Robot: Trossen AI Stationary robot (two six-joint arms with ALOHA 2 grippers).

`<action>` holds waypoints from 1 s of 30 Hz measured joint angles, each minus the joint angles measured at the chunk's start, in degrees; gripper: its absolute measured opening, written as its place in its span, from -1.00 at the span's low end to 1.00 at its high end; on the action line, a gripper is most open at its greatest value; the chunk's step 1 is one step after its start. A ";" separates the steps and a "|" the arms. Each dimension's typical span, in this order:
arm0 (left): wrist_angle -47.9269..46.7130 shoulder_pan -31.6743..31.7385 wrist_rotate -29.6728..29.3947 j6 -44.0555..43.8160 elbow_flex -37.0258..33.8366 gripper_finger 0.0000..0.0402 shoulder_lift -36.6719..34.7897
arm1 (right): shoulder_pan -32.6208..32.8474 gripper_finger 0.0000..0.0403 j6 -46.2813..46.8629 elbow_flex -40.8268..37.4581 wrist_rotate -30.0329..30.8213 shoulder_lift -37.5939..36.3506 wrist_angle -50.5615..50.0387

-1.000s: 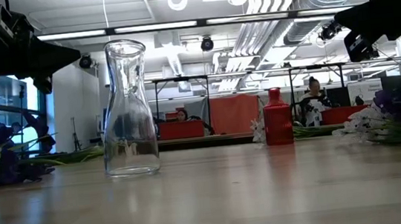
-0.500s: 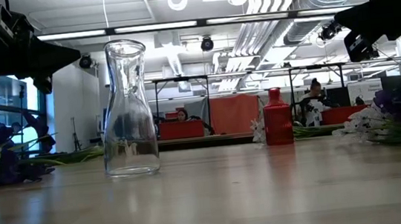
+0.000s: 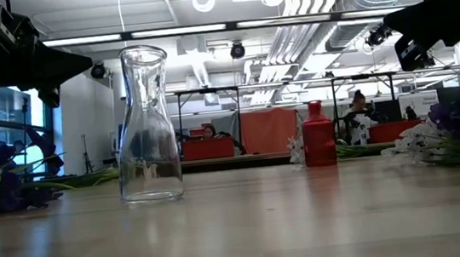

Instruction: Sort flowers into vase by color

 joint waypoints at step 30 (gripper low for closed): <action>-0.01 0.01 -0.01 0.01 0.00 -1.00 0.00 | 25.81 -1.00 49.82 28.72 -8.70 32.19 -15.15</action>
